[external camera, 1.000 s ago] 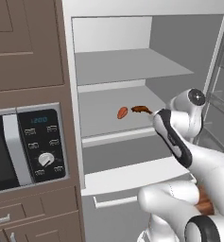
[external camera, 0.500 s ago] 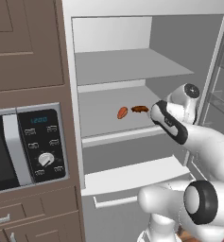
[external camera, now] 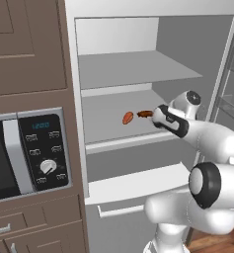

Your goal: Place one sweet potato and one chicken drumstick in each tupperware on the nearby counter, to pack two identical lunches.

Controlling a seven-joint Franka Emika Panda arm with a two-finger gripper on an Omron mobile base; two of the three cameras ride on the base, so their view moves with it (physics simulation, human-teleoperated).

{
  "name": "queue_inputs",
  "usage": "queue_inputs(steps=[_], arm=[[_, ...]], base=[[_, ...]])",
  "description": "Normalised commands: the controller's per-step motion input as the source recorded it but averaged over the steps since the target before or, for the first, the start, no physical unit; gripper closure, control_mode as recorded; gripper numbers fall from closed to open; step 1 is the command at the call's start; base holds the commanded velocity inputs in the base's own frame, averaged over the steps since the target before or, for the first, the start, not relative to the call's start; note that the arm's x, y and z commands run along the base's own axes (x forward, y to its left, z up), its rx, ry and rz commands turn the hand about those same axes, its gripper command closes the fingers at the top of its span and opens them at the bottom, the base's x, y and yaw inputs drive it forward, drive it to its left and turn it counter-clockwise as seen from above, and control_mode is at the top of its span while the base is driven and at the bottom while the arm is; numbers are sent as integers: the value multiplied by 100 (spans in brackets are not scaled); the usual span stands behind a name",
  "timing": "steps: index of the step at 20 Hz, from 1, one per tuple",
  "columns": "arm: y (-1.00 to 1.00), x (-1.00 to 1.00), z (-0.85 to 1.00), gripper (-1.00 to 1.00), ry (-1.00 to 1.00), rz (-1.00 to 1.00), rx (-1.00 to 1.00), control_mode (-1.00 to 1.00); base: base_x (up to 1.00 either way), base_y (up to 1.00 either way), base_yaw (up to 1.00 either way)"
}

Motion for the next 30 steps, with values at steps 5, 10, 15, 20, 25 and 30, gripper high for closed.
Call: queue_inputs(steps=[5,10,15,20,25,30], arm=[[-5,38,-13,-100,0,6,0,-100],[-5,41,-18,-100,0,7,0,-100],[-1,41,-24,-100,1,8,0,-100],[0,40,-28,-100,4,9,0,-100],[0,38,-36,-100,4,8,0,-100],[0,42,-41,-100,6,8,0,-100]], base=[[0,0,0],[0,0,0],[0,0,0],[0,0,0],[0,0,0],[0,0,0]])
